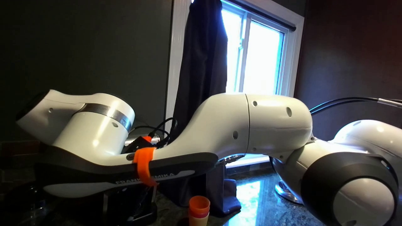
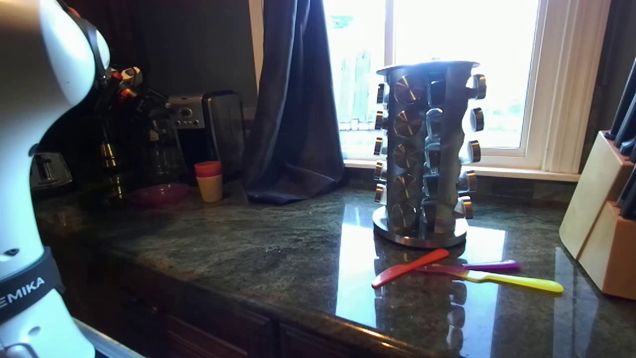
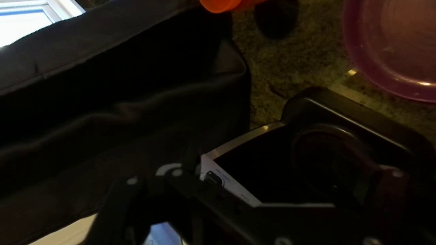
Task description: Turn the knob on the left side of the coffee maker in an anti-clockwise direction
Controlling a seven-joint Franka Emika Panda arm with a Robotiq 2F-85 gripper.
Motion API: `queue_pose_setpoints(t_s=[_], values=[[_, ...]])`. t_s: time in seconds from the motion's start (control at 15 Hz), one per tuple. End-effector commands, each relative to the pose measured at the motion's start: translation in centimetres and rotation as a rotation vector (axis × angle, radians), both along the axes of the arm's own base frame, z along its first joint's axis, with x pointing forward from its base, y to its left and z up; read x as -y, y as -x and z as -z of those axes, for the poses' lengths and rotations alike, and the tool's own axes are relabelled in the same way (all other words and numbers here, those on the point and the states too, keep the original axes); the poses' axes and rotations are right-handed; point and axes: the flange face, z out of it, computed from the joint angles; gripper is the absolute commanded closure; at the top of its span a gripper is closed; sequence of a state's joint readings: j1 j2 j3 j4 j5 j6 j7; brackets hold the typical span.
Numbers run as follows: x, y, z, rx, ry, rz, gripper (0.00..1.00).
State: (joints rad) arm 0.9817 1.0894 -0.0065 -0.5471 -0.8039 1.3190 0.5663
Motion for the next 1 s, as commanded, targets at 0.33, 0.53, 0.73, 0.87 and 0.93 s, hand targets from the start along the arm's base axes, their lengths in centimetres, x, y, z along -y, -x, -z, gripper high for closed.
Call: queue_pose_setpoints(t_s=[0.33, 0.53, 0.73, 0.87, 0.93], values=[[-1.2, -0.4, -0.3, 0.052, -0.074, -0.042, 0.00], [-1.8, -0.8, -0.2, 0.087, -0.107, -0.073, 0.26], [-2.1, -1.3, -0.1, 0.106, -0.141, -0.087, 0.47], [-2.1, -1.6, -0.2, 0.133, -0.170, -0.081, 0.63], [-2.1, -1.8, -0.3, 0.142, -0.180, -0.080, 0.69]])
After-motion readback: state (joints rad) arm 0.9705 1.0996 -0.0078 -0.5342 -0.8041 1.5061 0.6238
